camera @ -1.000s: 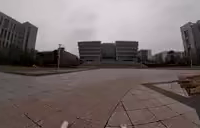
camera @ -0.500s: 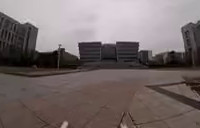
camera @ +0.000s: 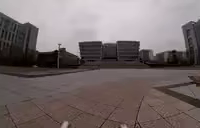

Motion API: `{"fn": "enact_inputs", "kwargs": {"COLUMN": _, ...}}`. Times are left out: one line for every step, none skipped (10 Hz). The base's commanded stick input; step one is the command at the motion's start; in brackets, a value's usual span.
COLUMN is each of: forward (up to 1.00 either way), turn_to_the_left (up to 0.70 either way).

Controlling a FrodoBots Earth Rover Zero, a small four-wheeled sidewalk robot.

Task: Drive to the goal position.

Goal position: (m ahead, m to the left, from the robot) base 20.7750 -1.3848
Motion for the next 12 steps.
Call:
{"fn": "enact_inputs", "kwargs": {"forward": 0.70, "turn_to_the_left": 0.00}}
{"fn": "enact_inputs", "kwargs": {"forward": 0.70, "turn_to_the_left": 0.00}}
{"fn": "enact_inputs", "kwargs": {"forward": 0.70, "turn_to_the_left": 0.00}}
{"fn": "enact_inputs", "kwargs": {"forward": 0.70, "turn_to_the_left": 0.00}}
{"fn": "enact_inputs", "kwargs": {"forward": 0.70, "turn_to_the_left": 0.00}}
{"fn": "enact_inputs", "kwargs": {"forward": 0.70, "turn_to_the_left": 0.00}}
{"fn": "enact_inputs", "kwargs": {"forward": 0.70, "turn_to_the_left": 0.00}}
{"fn": "enact_inputs", "kwargs": {"forward": 0.70, "turn_to_the_left": 0.00}}
{"fn": "enact_inputs", "kwargs": {"forward": 0.70, "turn_to_the_left": 0.00}}
{"fn": "enact_inputs", "kwargs": {"forward": 0.70, "turn_to_the_left": 0.00}}
{"fn": "enact_inputs", "kwargs": {"forward": 0.70, "turn_to_the_left": 0.00}}
{"fn": "enact_inputs", "kwargs": {"forward": 0.70, "turn_to_the_left": 0.00}}
